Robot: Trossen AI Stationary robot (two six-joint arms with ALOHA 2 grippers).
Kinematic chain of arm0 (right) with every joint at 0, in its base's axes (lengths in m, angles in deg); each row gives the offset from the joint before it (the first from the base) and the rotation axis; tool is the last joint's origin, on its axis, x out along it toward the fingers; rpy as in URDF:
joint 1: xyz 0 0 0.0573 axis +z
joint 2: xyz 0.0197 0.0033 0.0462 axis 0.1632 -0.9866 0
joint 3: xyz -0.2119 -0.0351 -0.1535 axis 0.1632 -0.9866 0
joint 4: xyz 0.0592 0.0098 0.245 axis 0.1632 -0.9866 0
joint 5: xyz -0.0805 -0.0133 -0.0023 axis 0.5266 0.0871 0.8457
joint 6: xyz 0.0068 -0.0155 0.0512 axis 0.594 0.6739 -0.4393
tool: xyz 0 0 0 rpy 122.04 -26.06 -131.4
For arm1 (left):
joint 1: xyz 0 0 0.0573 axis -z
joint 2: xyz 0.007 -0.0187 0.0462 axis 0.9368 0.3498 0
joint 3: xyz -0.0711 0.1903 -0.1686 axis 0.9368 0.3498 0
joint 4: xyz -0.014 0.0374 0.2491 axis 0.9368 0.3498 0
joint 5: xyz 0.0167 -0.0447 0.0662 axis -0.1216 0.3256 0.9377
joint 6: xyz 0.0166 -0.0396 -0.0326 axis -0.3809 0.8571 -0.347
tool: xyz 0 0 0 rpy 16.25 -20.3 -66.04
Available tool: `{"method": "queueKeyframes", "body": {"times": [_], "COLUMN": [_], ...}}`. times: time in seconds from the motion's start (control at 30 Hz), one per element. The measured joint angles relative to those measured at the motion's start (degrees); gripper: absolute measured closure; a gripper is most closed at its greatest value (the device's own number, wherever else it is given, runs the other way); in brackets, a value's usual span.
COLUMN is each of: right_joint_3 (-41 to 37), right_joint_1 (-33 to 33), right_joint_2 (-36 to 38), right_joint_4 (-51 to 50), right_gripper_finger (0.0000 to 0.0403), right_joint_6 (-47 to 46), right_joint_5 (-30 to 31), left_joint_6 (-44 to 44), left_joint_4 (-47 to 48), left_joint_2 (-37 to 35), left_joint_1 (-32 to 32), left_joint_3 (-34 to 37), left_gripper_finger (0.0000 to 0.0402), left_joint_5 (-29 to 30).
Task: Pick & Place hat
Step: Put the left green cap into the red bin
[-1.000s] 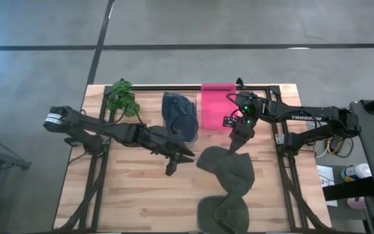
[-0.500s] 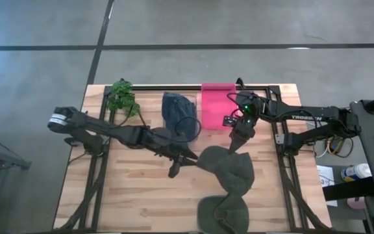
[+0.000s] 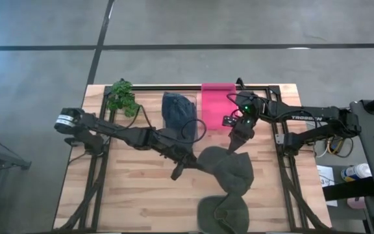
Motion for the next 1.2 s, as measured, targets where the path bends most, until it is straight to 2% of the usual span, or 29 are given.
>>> {"method": "queueKeyframes", "body": {"times": [0.07,0.17,0.37,0.43,0.57,0.77,0.9,0.97,1.07,1.2], "right_joint_3": [-0.02,0.00,-0.06,-0.07,0.13,2.39,2.09,1.55,0.26,-2.42], "right_joint_1": [-0.02,-0.04,-0.98,-2.08,-4.35,-0.87,5.11,7.63,10.44,12.20], "right_joint_2": [0.00,0.00,1.48,2.98,9.71,25.75,34.81,37.11,37.23,33.29], "right_joint_4": [0.00,-0.71,-12.26,-14.09,-20.10,-30.55,-29.29,-28.33,-22.54,-6.25], "right_gripper_finger": [0.0380,0.0361,0.0316,0.0299,0.0270,0.0263,0.0266,0.0266,0.0263,0.0262], "right_joint_6": [-0.42,-1.91,-0.25,1.05,0.63,-0.90,-2.54,-2.04,1.85,10.11], "right_joint_5": [0.62,5.41,15.53,23.21,45.70,75.18,90.56,95.18,98.83,100.36], "left_joint_6": [0.02,0.01,0.40,0.64,1.36,3.71,9.51,13.91,18.59,22.03], "left_joint_4": [-0.02,0.08,4.29,4.71,1.58,-8.66,-24.14,-32.17,-41.04,-48.42], "left_joint_2": [0.19,0.20,-0.02,-0.06,-1.35,-6.79,-8.28,-7.95,-6.55,-3.77], "left_joint_1": [0.00,0.06,-0.08,0.00,0.04,-0.65,-3.35,-5.36,-8.44,-12.25], "left_joint_3": [-0.25,-0.39,0.26,0.44,1.34,2.65,5.24,6.37,7.00,6.62], "left_gripper_finger": [0.0389,0.0393,0.0396,0.0396,0.0396,0.0396,0.0396,0.0395,0.0395,0.0395], "left_joint_5": [-0.43,-0.42,-0.15,-0.19,0.89,9.58,17.45,20.56,24.72,26.39]}}
